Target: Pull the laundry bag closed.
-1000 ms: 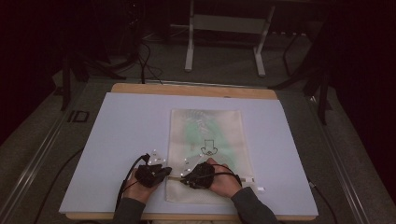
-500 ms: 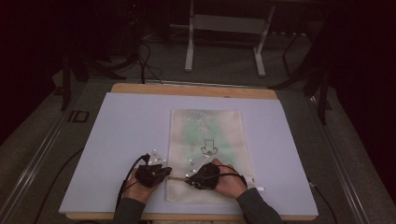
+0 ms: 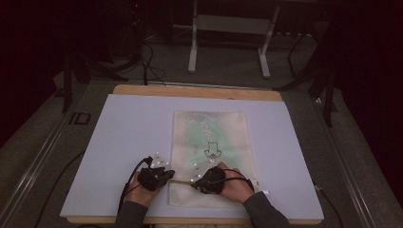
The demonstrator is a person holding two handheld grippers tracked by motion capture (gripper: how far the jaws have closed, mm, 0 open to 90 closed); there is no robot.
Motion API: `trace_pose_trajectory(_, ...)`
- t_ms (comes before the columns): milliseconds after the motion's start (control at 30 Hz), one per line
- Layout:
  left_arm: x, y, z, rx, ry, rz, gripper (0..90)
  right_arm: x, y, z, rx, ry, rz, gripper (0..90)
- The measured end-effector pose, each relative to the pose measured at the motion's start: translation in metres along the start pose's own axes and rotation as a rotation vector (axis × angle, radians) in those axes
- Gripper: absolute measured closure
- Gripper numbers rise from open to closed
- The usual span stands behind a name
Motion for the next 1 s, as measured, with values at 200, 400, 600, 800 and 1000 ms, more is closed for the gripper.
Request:
trace_pose_trajectory(200, 0.0, 0.0, 0.0, -0.001, -0.001, 0.002, 89.7, -0.001, -0.002, 0.001, -0.003, -0.008, 0.004, 82.4)
trace_pose_trajectory(400, 0.0, 0.0, 0.0, -0.002, -0.001, 0.002, 89.7, -0.001, -0.004, 0.003, -0.01, -0.011, 0.007, 82.4)
trace_pose_trajectory(600, 0.0, 0.0, 0.0, -0.001, -0.001, 0.003, 89.7, -0.001, -0.009, 0.006, -0.013, -0.015, 0.002, 82.4)
trace_pose_trajectory(800, 0.0, 0.0, 0.0, -0.001, -0.001, 0.004, 89.7, -0.001, -0.012, 0.008, -0.015, -0.018, 0.0, 82.4)
trace_pose_trajectory(1000, 0.0, 0.0, 0.0, -0.001, -0.001, 0.006, 89.7, -0.001, -0.015, 0.009, -0.015, -0.019, -0.004, 82.4)
Point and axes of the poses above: each handheld gripper's, and its own axes: z roughly backward along the jaws, y roughly out of its top, x roughly to its right, the point moved 1 cm from there along -z, roughly forward along the jaws, and after that the axes turned 6 degrees about -x, right-handed, at the moved point
